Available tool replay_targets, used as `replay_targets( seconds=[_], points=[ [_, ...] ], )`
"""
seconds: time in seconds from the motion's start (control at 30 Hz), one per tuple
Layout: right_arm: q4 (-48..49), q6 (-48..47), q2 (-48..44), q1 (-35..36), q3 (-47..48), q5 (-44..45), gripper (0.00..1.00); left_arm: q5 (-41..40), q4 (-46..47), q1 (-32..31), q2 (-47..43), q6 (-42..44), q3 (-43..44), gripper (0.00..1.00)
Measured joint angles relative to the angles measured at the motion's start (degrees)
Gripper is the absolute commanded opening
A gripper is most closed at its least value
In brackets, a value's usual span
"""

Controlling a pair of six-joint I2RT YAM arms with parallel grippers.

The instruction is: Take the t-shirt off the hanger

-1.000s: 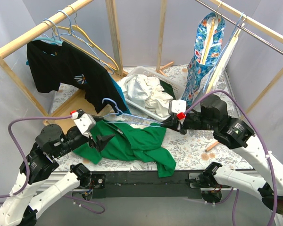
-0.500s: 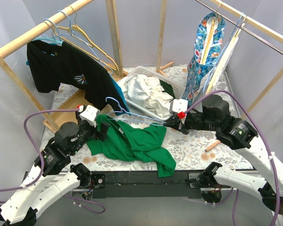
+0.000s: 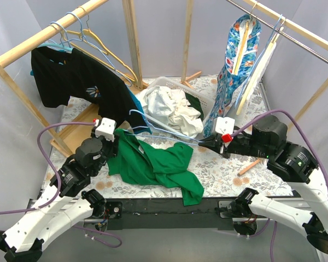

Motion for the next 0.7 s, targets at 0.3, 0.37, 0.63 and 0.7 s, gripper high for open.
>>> replay_targets(
  seconds=[0.3, 0.37, 0.63, 0.7],
  points=[
    [-0.9, 0.1, -3.8, 0.0, 1.1, 2.7, 0.01, -3.6, 1.7, 0.0, -0.4, -1.5, -0.8, 0.0],
    [-0.8, 0.1, -4.6, 0.0, 1.4, 3.2, 0.01, -4.5, 1.7, 0.0, 0.2, -1.9, -0.9, 0.0],
    [-0.1, 0.1, -3.1, 0.0, 2.4, 2.0, 0.01, -7.7, 1.0, 0.0, 0.7, -2.8, -0.7, 0.12],
    [1.8, 0.2, -1.1, 0.0, 3.0, 0.7, 0.01, -7.8, 0.3, 0.0, 0.4, -3.1, 0.0, 0.14]
  ],
)
